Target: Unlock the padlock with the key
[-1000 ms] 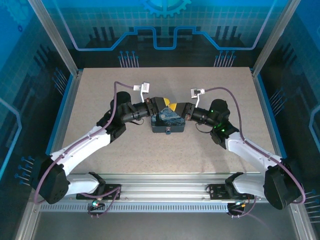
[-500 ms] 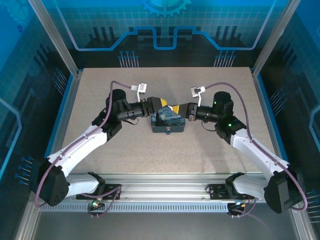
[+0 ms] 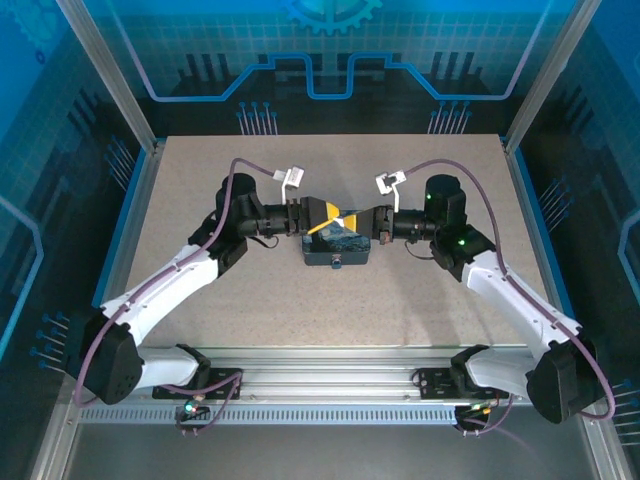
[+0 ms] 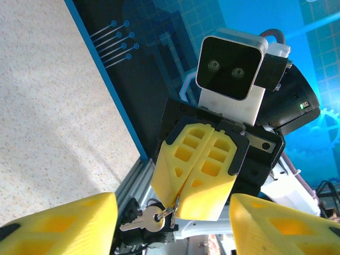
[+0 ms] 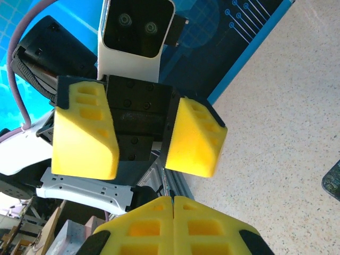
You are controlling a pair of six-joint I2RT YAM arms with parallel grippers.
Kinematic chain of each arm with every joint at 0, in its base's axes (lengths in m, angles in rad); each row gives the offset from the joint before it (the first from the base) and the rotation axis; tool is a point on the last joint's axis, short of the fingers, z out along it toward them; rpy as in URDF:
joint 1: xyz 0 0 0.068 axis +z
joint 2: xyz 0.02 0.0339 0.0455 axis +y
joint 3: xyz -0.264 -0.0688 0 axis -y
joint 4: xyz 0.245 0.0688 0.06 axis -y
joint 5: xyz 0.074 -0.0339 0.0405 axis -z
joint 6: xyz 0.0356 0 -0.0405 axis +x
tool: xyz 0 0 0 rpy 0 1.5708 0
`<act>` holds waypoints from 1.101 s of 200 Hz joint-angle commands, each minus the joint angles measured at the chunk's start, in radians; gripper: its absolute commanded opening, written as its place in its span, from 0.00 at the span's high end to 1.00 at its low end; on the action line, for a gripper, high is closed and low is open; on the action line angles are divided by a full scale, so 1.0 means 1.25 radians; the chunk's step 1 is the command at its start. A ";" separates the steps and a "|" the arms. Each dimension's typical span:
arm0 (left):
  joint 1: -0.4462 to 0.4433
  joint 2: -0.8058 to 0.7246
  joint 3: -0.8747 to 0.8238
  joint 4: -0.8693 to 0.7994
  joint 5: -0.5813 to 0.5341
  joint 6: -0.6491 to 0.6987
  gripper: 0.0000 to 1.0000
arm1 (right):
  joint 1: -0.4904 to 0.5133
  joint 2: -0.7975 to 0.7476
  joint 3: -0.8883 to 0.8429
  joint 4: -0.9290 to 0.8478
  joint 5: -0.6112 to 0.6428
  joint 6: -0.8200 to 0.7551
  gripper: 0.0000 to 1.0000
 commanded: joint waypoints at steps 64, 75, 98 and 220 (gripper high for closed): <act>0.005 -0.004 0.021 0.005 0.041 0.007 0.66 | -0.012 0.035 0.051 -0.093 -0.020 -0.043 1.00; 0.005 -0.004 0.021 -0.005 0.041 0.013 0.68 | -0.012 0.034 0.051 -0.088 -0.020 -0.039 1.00; 0.005 -0.004 0.020 -0.018 0.038 0.023 0.71 | -0.012 0.033 0.051 -0.082 -0.020 -0.034 1.00; 0.005 -0.019 0.003 -0.055 -0.022 0.053 1.00 | -0.015 0.023 0.039 -0.057 0.019 -0.004 0.71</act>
